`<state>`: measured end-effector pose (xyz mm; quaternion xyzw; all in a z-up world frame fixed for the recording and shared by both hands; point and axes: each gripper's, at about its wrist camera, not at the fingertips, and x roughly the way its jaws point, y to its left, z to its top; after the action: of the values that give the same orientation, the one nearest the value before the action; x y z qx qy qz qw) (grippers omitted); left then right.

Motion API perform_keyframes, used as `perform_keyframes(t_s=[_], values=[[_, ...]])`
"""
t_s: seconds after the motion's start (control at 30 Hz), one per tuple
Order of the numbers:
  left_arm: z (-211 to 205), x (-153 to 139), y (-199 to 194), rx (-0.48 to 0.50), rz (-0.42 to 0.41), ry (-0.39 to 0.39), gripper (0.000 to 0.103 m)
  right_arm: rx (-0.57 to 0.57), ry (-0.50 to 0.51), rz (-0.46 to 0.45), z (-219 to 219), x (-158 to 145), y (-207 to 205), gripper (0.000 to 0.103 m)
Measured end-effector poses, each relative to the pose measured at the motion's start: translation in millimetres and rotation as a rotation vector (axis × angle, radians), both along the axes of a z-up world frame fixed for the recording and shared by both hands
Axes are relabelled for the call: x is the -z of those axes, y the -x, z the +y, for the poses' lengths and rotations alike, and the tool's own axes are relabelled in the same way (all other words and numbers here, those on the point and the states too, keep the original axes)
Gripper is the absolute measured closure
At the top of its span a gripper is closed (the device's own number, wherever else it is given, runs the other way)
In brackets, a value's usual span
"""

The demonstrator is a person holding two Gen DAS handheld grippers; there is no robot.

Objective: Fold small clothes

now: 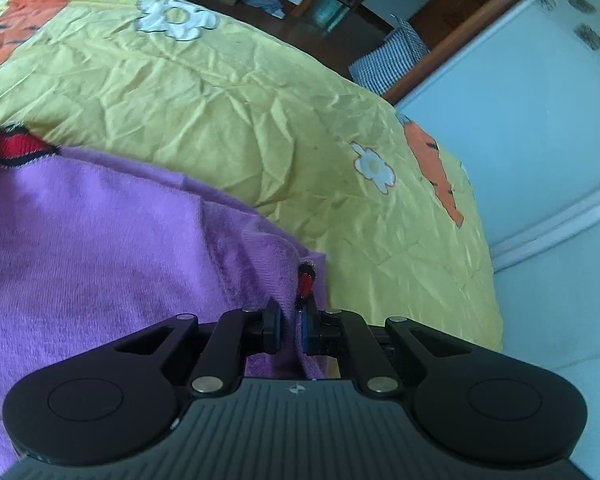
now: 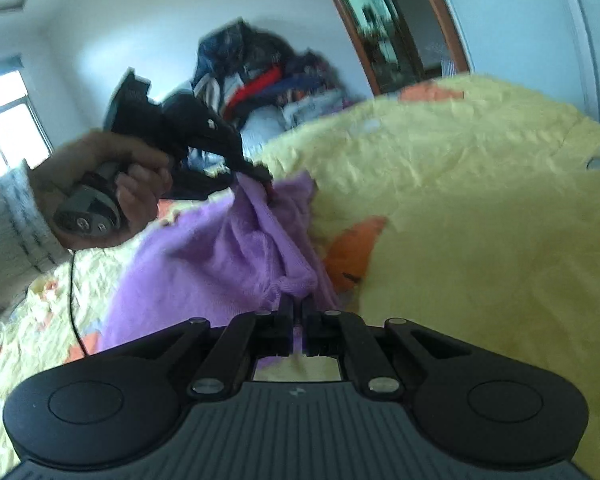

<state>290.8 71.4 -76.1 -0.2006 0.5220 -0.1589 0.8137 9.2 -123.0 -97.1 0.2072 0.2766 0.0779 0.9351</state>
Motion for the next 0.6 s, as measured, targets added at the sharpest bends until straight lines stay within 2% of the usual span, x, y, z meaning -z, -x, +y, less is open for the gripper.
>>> perform_keyframes(t_s=[0.07,0.13,0.17,0.2,0.27,0.33,0.43,0.5,0.6], values=[[-5.4,7.9,-3.5,0.020,0.015,-0.010,0.091,-0.003,-0.013,0.049,-2.2,6.9,-6.2,0.098],[-8.0,13.3,-5.8,0.035,0.020,-0.012,0.074,-0.018,-0.020,0.095,-3.4,7.4,-11.9,0.093],[-6.1,12.7,-6.7,0.033,0.008,0.011,0.063,-0.020,-0.005,0.094,-4.0,4.3,-10.8,0.090],[-2.1,11.0,-6.4,0.023,0.001,0.039,0.047,-0.029,0.022,0.081,-4.4,-0.2,-9.0,0.087],[11.1,1.4,-2.4,-0.027,-0.030,0.076,0.025,-0.022,0.058,0.038,-8.8,-10.2,-5.8,0.080],[28.2,-14.6,9.6,-0.042,-0.102,0.069,0.021,-0.050,0.084,0.001,-14.1,-18.9,-11.2,0.072],[56.7,-31.4,39.7,-0.046,-0.188,0.006,0.019,-0.145,0.026,-0.042,-25.1,-28.3,-38.3,0.071],[80.4,-33.4,64.4,-0.045,-0.210,-0.008,0.017,-0.270,-0.064,-0.029,-29.2,-29.8,-72.7,0.071],[111.4,-28.4,97.8,-0.079,-0.198,-0.027,0.016,-0.349,-0.105,0.013,-27.1,-26.1,-120.0,0.071]])
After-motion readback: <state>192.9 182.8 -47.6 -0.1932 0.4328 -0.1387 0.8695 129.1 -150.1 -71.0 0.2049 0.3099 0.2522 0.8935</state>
